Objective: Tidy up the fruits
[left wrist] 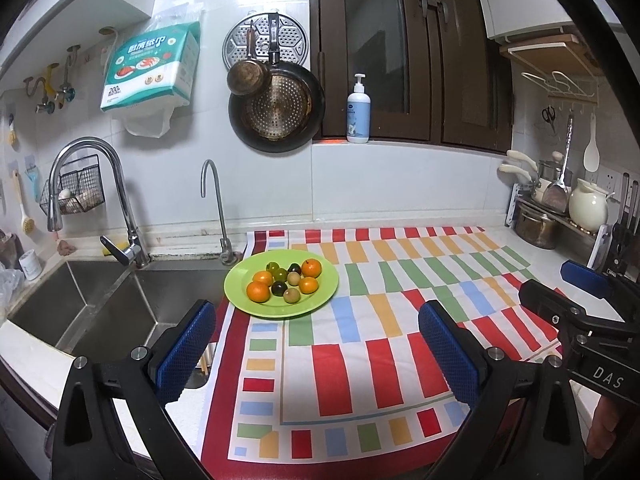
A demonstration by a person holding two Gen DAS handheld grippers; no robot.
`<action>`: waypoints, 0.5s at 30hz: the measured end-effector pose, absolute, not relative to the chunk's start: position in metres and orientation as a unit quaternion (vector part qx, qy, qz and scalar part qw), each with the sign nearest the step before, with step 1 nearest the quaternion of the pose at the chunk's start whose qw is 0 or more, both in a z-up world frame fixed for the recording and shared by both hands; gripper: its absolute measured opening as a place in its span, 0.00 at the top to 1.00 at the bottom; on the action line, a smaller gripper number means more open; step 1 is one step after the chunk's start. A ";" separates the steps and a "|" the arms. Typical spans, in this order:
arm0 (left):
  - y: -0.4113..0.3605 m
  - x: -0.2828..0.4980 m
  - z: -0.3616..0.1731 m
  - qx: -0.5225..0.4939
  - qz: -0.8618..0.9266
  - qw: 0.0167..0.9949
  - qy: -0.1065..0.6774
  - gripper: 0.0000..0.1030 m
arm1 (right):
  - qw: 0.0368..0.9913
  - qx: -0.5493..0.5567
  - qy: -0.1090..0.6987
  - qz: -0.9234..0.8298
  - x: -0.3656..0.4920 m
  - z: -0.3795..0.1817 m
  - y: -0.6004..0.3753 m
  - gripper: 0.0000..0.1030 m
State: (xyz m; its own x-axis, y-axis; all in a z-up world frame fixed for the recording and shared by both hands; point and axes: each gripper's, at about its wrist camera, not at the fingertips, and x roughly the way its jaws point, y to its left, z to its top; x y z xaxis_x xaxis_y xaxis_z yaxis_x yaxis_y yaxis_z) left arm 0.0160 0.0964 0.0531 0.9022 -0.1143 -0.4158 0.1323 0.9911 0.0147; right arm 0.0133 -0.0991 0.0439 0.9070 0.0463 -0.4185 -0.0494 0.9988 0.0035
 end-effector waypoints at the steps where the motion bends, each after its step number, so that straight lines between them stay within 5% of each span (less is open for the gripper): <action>1: 0.096 0.015 0.053 0.022 -0.064 0.975 0.212 0.00 | 0.976 -0.004 0.214 0.024 0.012 0.044 -0.099 0.26; 15: 0.093 0.010 0.056 0.023 -0.056 0.976 0.209 0.00 | 0.976 0.001 0.215 0.019 0.007 0.044 -0.105 0.26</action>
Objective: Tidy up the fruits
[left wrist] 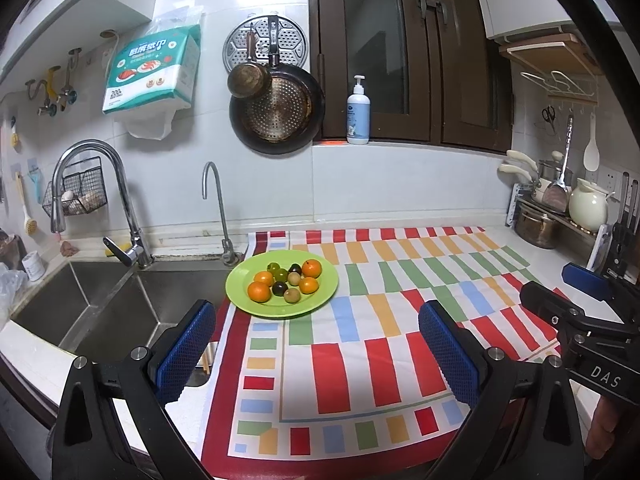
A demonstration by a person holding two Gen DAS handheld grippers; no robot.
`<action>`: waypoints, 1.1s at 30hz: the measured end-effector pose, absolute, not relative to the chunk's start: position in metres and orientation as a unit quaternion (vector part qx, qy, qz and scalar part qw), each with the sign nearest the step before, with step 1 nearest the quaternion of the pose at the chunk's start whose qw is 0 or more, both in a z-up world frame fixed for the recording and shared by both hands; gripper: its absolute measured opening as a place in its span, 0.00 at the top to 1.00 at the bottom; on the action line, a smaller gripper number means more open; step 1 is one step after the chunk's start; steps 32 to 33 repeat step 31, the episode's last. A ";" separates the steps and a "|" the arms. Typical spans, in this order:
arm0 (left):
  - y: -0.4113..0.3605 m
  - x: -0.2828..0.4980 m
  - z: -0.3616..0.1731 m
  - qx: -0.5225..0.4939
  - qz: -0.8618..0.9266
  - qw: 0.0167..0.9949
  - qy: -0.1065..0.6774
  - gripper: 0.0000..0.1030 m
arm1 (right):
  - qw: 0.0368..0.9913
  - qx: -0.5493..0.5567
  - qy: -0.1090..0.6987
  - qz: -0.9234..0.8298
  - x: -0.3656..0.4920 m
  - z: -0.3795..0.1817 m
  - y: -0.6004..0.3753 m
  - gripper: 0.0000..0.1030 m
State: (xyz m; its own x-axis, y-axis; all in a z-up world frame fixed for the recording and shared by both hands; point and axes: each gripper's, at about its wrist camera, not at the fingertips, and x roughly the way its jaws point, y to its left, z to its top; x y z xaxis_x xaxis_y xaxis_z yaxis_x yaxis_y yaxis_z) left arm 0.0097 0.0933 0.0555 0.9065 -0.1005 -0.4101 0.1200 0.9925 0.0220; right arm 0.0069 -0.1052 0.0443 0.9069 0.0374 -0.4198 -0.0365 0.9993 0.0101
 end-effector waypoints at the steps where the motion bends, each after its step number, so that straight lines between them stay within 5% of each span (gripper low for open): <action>1: 0.093 0.009 0.056 0.024 -0.057 0.976 0.207 0.00 | 0.976 0.001 0.215 0.018 0.007 0.044 -0.106 0.26; 33: 0.091 0.023 0.051 0.021 -0.061 0.972 0.224 0.00 | 0.974 0.000 0.224 0.020 0.017 0.040 -0.106 0.26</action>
